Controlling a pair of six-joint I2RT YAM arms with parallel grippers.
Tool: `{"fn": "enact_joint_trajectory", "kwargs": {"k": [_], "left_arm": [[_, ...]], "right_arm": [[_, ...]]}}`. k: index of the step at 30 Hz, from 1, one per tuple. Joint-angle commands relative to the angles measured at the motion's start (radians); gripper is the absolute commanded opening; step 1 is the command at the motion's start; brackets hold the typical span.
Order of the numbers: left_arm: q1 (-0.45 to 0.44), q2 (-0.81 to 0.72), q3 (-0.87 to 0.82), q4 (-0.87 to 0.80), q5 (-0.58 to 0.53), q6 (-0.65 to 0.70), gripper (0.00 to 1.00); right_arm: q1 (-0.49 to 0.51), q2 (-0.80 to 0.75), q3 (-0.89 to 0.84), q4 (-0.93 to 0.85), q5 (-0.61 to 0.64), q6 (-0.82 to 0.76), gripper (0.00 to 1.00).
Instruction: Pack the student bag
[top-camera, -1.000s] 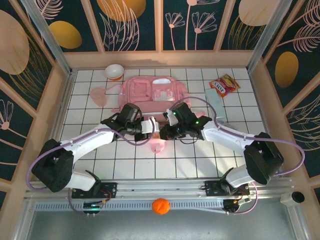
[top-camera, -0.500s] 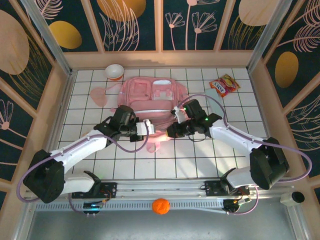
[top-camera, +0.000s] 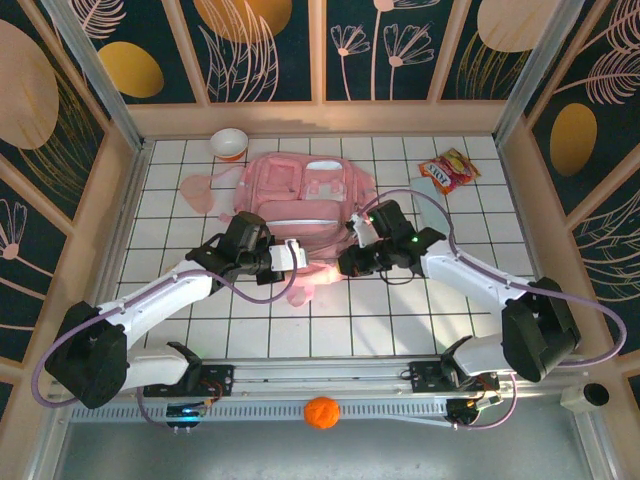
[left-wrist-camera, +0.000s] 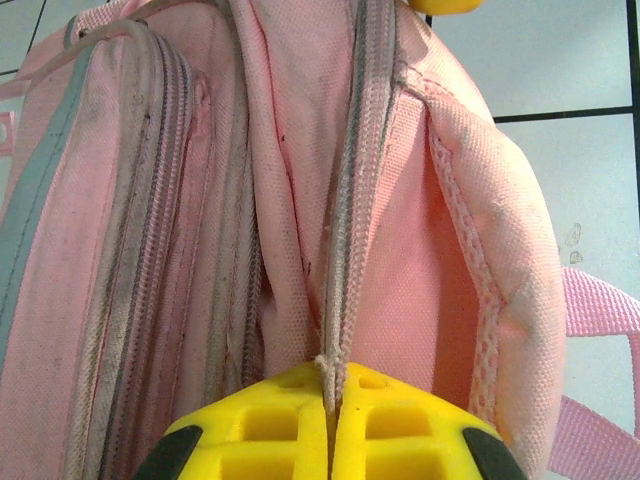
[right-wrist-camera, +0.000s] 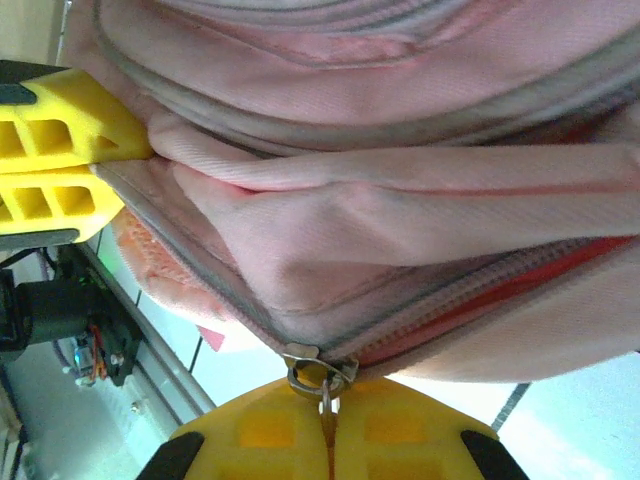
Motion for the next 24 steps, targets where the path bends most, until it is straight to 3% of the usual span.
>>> {"fn": "enact_joint_trajectory", "kwargs": {"k": [1, 6, 11, 16, 18, 20, 24], "left_arm": [[0.051, -0.006, -0.004, -0.091, -0.167, -0.024, 0.00], [0.050, -0.019, -0.001, -0.116, -0.219, -0.036, 0.00], [0.050, -0.010, 0.008, -0.159, -0.402, -0.068, 0.05], [0.051, 0.004, 0.046, -0.230, -0.518, -0.095, 0.24], [0.051, -0.009, 0.078, -0.261, -0.460, -0.099, 0.42], [0.048, -0.036, 0.124, -0.305, -0.318, -0.092, 0.57], [0.009, -0.115, 0.130, -0.228, -0.021, -0.115, 0.66]], "right_arm": [[-0.061, -0.047, -0.050, -0.087, 0.121, 0.021, 0.00], [-0.074, -0.059, -0.075, -0.035, 0.130, 0.054, 0.00], [-0.017, -0.038, -0.066, -0.003, 0.130, 0.114, 0.00], [0.129, -0.029, -0.055, 0.114, 0.147, 0.220, 0.00], [0.166, -0.023, -0.055, 0.162, 0.150, 0.255, 0.00], [0.189, -0.019, -0.060, 0.214, 0.145, 0.281, 0.00], [0.213, 0.002, -0.055, 0.275, 0.115, 0.285, 0.00]]}}
